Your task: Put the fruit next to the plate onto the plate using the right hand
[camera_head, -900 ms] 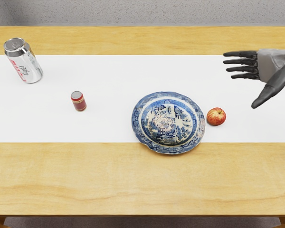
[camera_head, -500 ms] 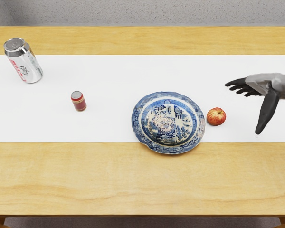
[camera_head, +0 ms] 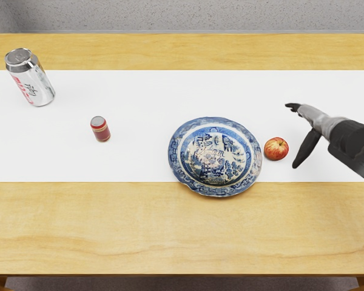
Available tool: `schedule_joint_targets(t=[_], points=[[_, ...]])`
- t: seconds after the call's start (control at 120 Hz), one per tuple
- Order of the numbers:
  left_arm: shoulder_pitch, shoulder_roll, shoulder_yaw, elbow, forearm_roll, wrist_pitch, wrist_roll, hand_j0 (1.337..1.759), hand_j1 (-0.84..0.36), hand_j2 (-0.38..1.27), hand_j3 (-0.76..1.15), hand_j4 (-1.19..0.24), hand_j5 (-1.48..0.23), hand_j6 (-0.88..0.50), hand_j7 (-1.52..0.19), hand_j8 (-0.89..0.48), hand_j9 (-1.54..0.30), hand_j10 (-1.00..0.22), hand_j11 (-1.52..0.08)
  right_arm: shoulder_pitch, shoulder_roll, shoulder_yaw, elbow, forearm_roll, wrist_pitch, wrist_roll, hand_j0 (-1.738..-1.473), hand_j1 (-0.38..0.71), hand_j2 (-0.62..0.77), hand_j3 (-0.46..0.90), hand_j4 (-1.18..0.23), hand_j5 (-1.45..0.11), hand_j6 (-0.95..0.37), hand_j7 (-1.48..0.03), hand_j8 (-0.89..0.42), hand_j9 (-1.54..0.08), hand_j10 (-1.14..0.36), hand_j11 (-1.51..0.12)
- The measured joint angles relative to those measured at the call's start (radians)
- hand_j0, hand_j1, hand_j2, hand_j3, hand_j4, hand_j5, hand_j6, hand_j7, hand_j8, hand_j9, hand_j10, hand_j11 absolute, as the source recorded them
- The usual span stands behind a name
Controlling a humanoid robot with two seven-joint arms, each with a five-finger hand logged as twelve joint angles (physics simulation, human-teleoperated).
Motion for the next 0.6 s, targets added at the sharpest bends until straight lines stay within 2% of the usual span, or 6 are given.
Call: schedule_joint_targets(t=[0.225, 0.6], points=[[0.0, 0.0, 0.0, 0.0, 0.0, 0.0, 0.0, 1.658, 0.05, 0.05, 0.0, -0.25, -0.32, -0.25, -0.32, -0.25, -0.32, -0.25, -0.32, -0.046, 0.069, -0.034, -0.037, -0.076, -0.14, 0.0, -1.658, -0.26, -0.01, 0.0, -0.08, -0.1, -0.08, -0.1, -0.08, -0.1, -0.08, -0.1], [0.0, 0.0, 0.0, 0.0, 0.0, 0.0, 0.0, 1.658, 0.05, 0.05, 0.0, -0.25, -0.32, -0.25, -0.32, -0.25, -0.32, -0.25, -0.32, -0.051, 0.124, -0.042, -0.041, -0.087, -0.162, 0.0, -1.658, -0.05, -0.05, 0.0, -0.26, -0.33, -0.26, -0.33, -0.26, -0.33, -0.26, -0.33]])
